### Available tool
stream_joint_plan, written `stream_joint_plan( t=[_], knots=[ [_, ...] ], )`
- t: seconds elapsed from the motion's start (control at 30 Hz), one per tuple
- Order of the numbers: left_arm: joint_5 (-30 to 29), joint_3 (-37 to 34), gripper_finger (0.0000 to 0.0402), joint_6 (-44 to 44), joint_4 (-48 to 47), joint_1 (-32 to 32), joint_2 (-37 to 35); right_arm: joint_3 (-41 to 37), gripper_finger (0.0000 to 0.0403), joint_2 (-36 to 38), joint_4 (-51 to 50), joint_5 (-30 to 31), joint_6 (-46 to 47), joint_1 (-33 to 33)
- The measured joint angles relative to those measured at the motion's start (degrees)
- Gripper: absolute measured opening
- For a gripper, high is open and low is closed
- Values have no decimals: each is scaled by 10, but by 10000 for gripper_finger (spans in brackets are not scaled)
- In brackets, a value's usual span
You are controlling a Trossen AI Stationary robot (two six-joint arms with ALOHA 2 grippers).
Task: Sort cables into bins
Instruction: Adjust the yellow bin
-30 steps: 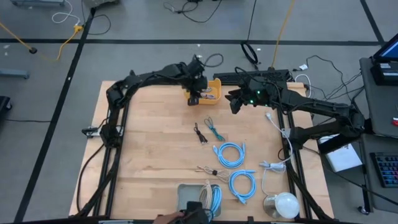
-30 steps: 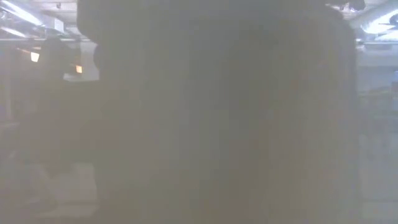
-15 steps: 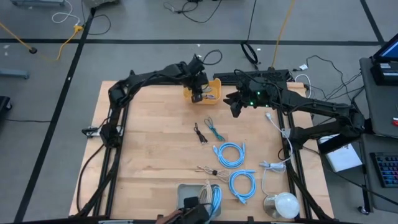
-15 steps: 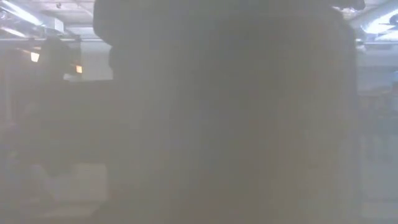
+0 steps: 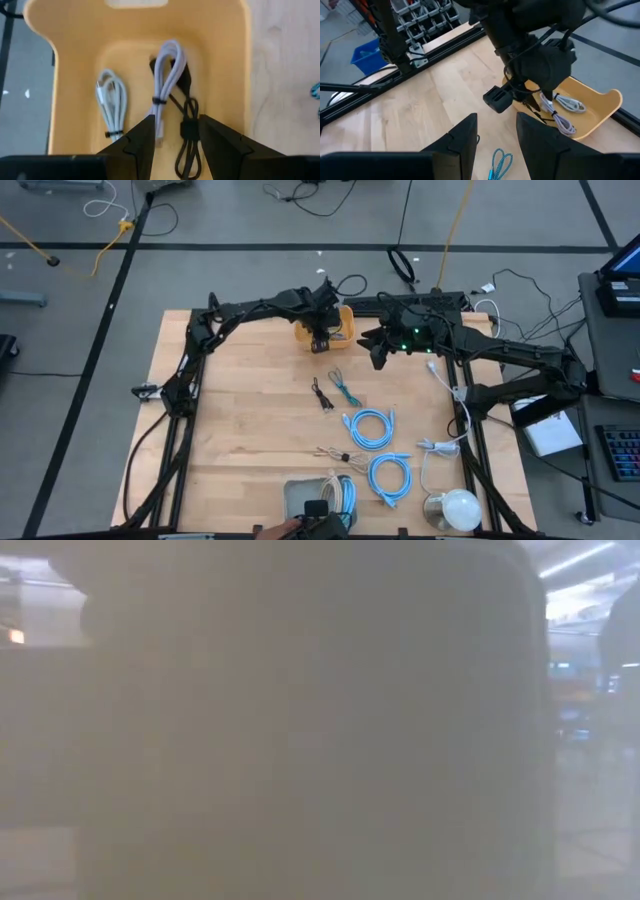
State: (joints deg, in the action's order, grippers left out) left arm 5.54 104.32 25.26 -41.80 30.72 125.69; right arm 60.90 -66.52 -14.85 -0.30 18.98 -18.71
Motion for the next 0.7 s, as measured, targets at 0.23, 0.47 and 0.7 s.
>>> stream_joint_plan(
  t=[0.23,0.47,0.7],
  knots=[
    [-2,5,156,1,10,14,3,0,132,0,0,1,-2,4],
    [19,5,156,-16,-6,16,21,0,132,0,0,1,0,5],
    [20,5,151,-29,-17,6,22,1,132,0,1,1,0,6]
  ],
)
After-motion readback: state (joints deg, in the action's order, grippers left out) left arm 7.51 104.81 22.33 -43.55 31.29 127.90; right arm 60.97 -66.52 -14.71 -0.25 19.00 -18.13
